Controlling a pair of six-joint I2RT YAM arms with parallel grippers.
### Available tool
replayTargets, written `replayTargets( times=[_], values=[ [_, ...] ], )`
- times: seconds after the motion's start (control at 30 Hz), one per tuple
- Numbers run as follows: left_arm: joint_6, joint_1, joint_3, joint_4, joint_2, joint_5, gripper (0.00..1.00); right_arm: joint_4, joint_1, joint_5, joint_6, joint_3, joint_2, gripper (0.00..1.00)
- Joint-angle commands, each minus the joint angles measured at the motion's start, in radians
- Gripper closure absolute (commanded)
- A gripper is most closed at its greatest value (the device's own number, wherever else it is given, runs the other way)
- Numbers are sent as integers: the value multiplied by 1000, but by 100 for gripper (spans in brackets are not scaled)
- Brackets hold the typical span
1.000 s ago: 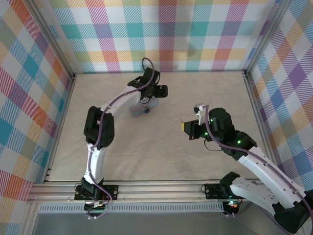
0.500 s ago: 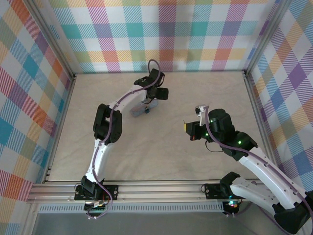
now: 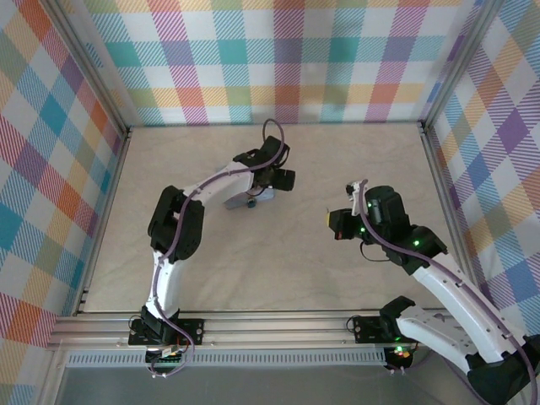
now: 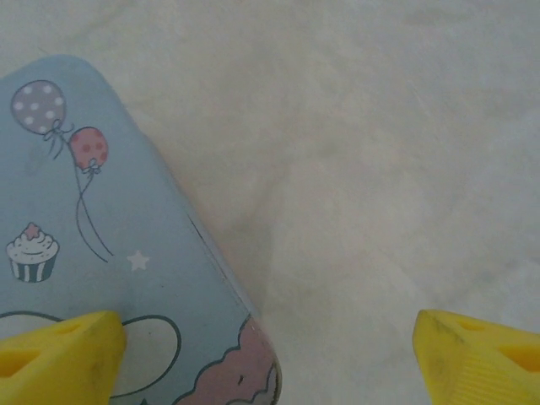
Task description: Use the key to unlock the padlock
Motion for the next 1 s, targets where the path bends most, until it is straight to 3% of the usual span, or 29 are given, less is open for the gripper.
replayTargets(
  times=[0.0, 0.3, 0.53, 0.73, 0.97],
  values=[
    [-43, -48, -88, -21, -57, 52, 11, -16, -48, -74, 19, -1, -15, 97],
    [-106, -162, -207, 37, -127, 95, 12, -31, -127, -114, 6, -17, -16, 97],
    [-120, -234, -232, 38, -135, 138, 21, -60, -160, -96, -3, -13, -32, 97],
    [-134, -247, -274, 73, -197, 154, 21, -48, -181, -130, -10, -27, -43, 97],
    [-115, -226, -256, 78, -288, 150, 15, 89, -181, -252, -10, -77, -60, 97]
  ],
)
